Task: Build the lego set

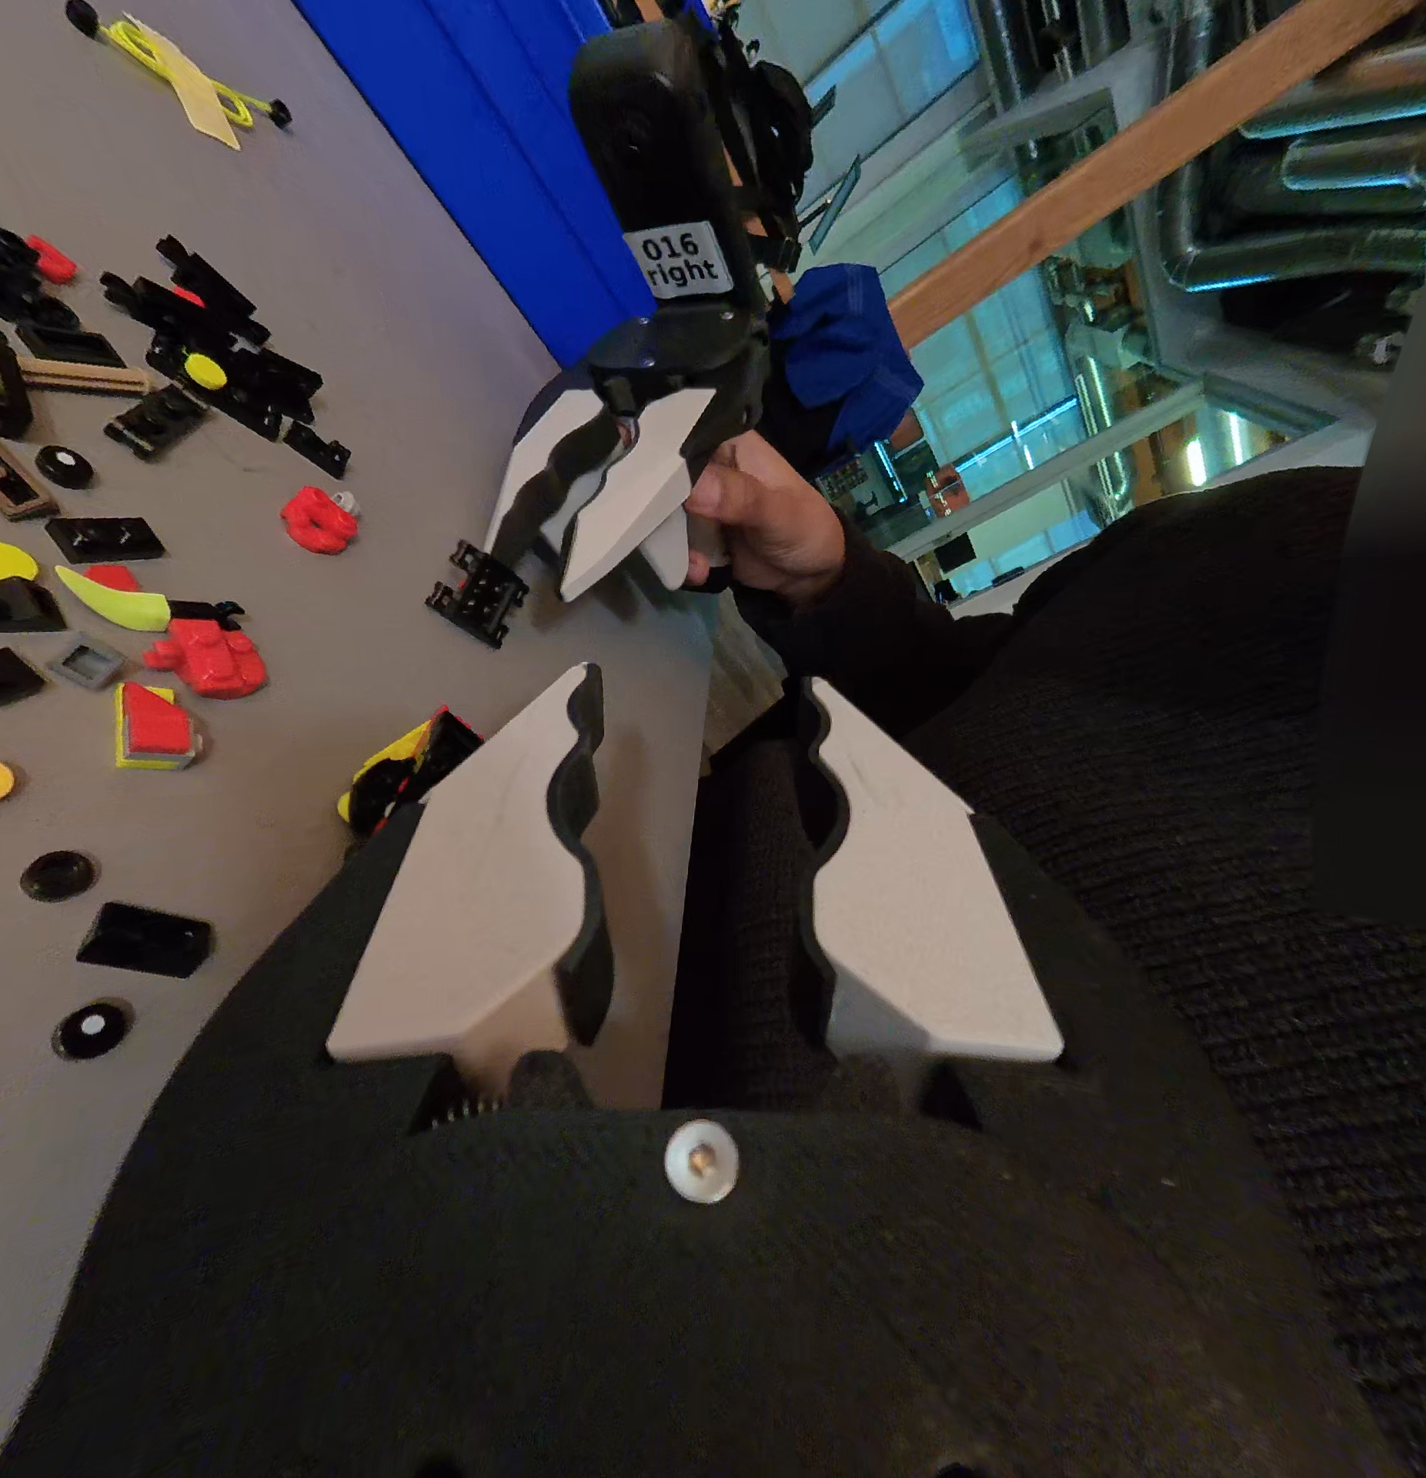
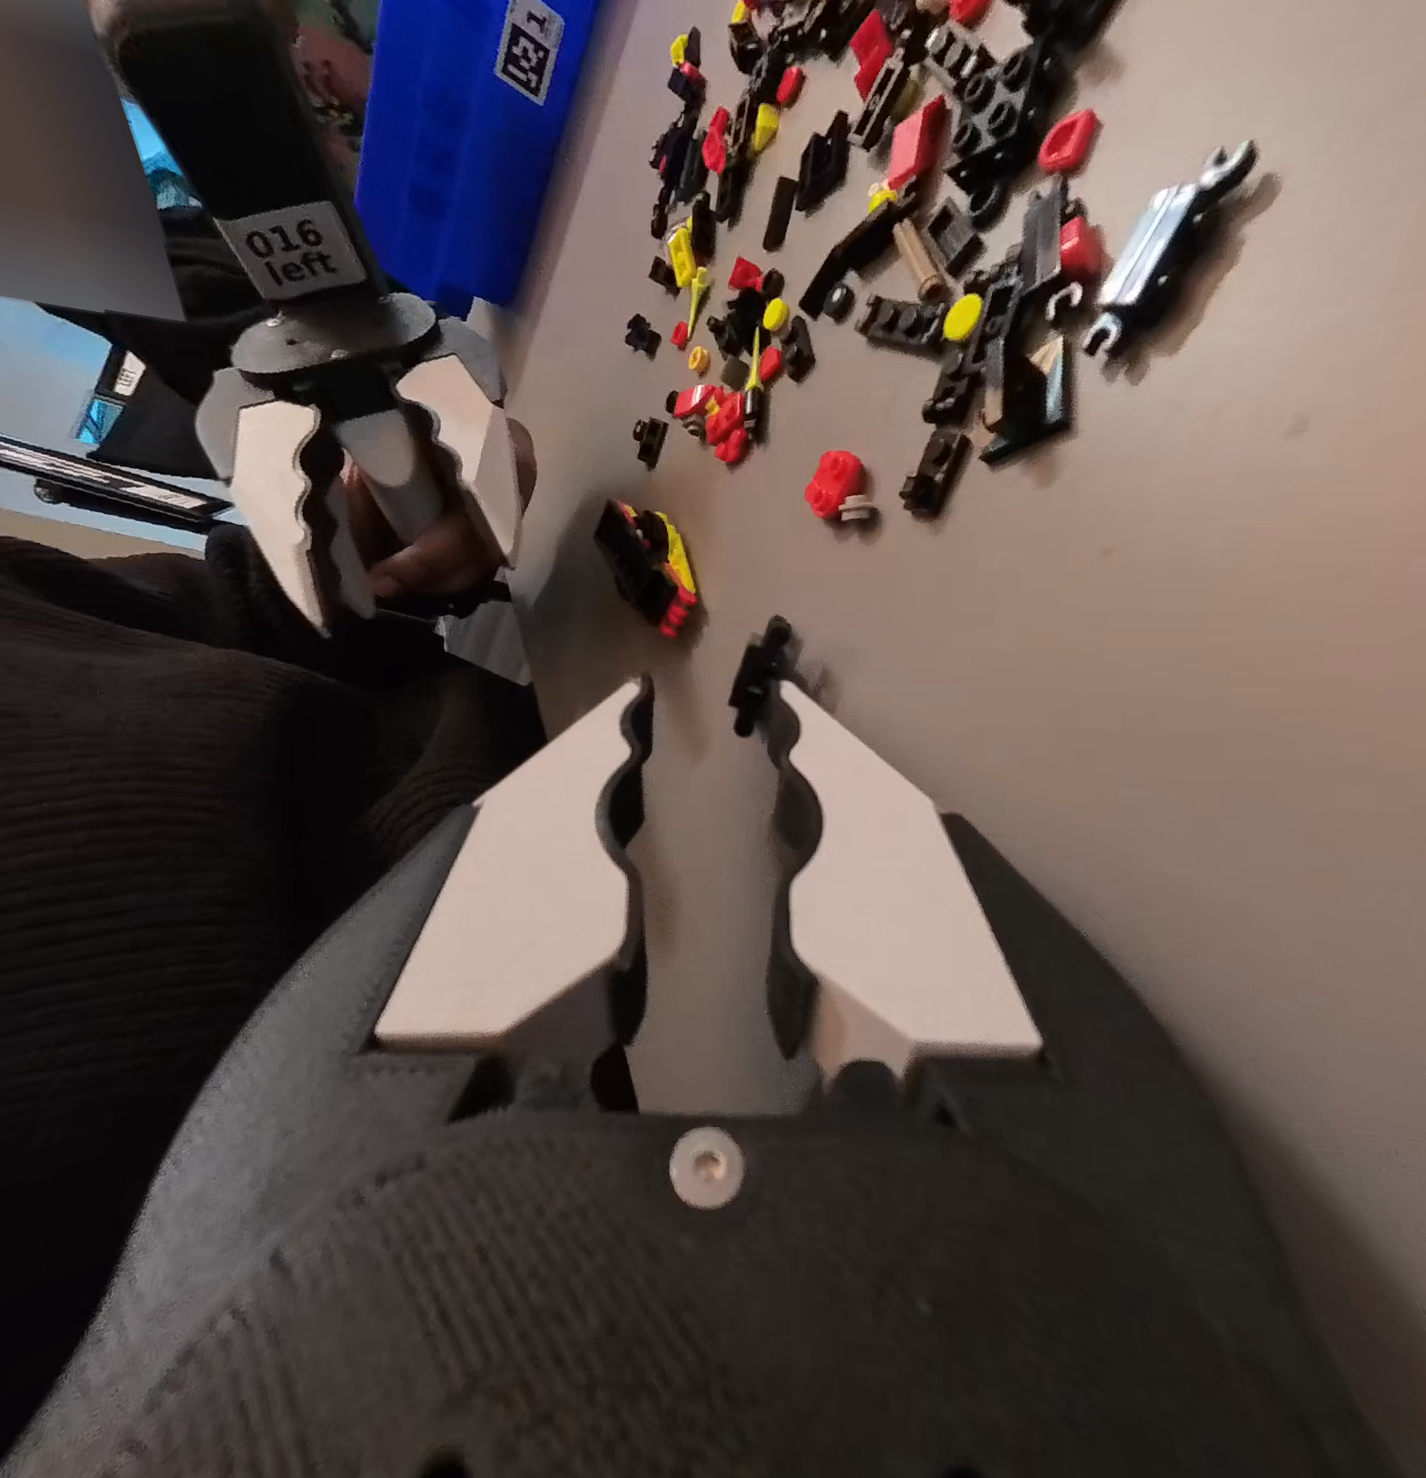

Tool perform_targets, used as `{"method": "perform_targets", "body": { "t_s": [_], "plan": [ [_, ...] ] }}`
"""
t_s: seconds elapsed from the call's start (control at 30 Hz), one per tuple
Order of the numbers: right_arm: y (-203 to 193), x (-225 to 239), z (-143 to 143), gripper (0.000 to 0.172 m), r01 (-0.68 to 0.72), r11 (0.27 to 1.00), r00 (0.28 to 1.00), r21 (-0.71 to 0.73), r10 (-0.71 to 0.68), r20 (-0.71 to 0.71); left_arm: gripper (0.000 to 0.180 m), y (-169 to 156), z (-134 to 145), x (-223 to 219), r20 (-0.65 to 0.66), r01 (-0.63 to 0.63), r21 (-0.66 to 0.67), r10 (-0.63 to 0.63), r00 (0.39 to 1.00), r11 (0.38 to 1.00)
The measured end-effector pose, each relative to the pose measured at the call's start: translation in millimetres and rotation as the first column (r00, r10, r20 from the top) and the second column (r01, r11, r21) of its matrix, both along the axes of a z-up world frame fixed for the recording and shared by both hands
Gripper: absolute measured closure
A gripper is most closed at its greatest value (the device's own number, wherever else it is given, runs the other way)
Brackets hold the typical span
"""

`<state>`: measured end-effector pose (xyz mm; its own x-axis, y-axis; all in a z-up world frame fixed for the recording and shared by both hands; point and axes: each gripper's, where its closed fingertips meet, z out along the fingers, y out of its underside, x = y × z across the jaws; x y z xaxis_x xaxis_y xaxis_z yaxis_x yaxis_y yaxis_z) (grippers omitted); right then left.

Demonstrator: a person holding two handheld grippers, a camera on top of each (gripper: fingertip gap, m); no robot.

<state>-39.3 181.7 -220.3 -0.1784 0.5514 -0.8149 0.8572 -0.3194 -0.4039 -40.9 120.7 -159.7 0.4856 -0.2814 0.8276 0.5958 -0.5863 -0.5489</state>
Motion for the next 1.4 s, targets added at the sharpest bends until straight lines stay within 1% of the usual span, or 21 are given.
{"method": "perform_targets", "body": {
  "t_s": [0.13,0.27,0.33,0.37,0.4,0.47,0.53,0.57,0.6,0.67,0.7,0.73,0.8,0.83,0.9,1.0,1.07,1.13,1.23,1.33,1.4],
  "plan": [
    [17,-6,6,0.146,0.041,0.987,0.996,0.153,-0.028,-0.087,0.134,0,1,-4,-0.012,-0.014,0.005,0.014,1.0,1.0],
    [32,-13,16,0.146,0.107,0.937,0.978,0.331,-0.04,-0.204,0.134,-1,-1,-6,-0.049,-0.019,0.005,0.02,0.999,1.0],
    [38,-18,25,0.141,0.154,0.901,0.958,0.406,-0.036,-0.284,0.134,-1,-2,-7,-0.068,-0.021,0.004,0.021,0.997,1.0],
    [41,-22,36,0.139,0.198,0.877,0.933,0.437,-0.032,-0.359,0.134,-1,-3,-7,-0.075,-0.021,0.004,0.022,0.997,1.0],
    [43,-24,53,0.142,0.255,0.853,0.887,0.455,-0.02,-0.461,0.134,-1,-3,-8,-0.08,-0.022,0.004,0.022,0.997,1.0],
    [48,-26,89,0.146,0.4,0.787,0.759,0.469,0.002,-0.651,0.134,-1,-4,-9,-0.085,-0.025,0.004,0.026,0.996,1.0],
    [57,-24,110,0.144,0.541,0.699,0.642,0.467,0.015,-0.767,0.134,0,-4,-10,-0.085,-0.03,0.003,0.03,0.996,1.0],
    [61,-23,115,0.139,0.597,0.66,0.597,0.456,0.013,-0.802,0.134,0,-4,-11,-0.086,-0.033,0.004,0.033,0.996,0.999],
    [63,-23,117,0.132,0.62,0.647,0.578,0.444,0.005,-0.816,0.135,0,-4,-12,-0.089,-0.036,0.005,0.036,0.995,0.999],
    [60,-23,117,0.11,0.606,0.673,0.599,0.424,-0.035,-0.8,0.14,0,-1,-18,-0.128,-0.051,0.028,0.055,0.99,0.998],
    [59,-24,117,0.104,0.6,0.691,0.605,0.404,-0.062,-0.793,0.142,0,1,-26,-0.182,-0.079,0.047,0.086,0.98,0.996],
    [56,-24,117,0.098,0.589,0.712,0.607,0.381,-0.079,-0.791,0.143,-1,1,-36,-0.247,-0.11,0.065,0.123,0.961,0.992],
    [50,-24,116,0.097,0.556,0.752,0.618,0.352,-0.091,-0.781,0.145,-4,1,-57,-0.363,-0.168,0.09,0.189,0.913,0.982],
    [47,-23,116,0.098,0.54,0.766,0.62,0.349,-0.082,-0.78,0.146,-6,1,-66,-0.396,-0.193,0.101,0.217,0.892,0.976],
    [46,-22,117,0.11,0.536,0.753,0.609,0.383,-0.031,-0.793,0.147,-8,5,-79,-0.397,-0.234,0.123,0.264,0.879,0.964],
    [53,-22,113,0.127,0.567,0.689,0.607,0.452,0.023,-0.795,0.148,-6,9,-85,-0.328,-0.261,0.137,0.292,0.898,0.956],
    [56,-25,106,0.13,0.568,0.676,0.623,0.469,0.019,-0.782,0.148,-4,6,-88,-0.319,-0.264,0.125,0.291,0.902,0.956],
    [58,-28,96,0.132,0.541,0.685,0.659,0.487,0.014,-0.752,0.151,-3,3,-89,-0.317,-0.262,0.117,0.286,0.904,0.958],
    [62,-34,72,0.131,0.493,0.688,0.738,0.532,-0.008,-0.674,0.173,-4,3,-84,-0.284,-0.209,0.121,0.236,0.929,0.97],
    [68,-36,35,0.13,0.397,0.655,0.848,0.643,0.008,-0.531,0.174,-2,-1,-89,-0.282,-0.219,0.106,0.241,0.929,0.97],
    [73,-37,26,0.137,0.385,0.624,0.866,0.68,0.01,-0.5,0.173,-2,-3,-94,-0.283,-0.231,0.101,0.251,0.926,0.968]
  ]
}}
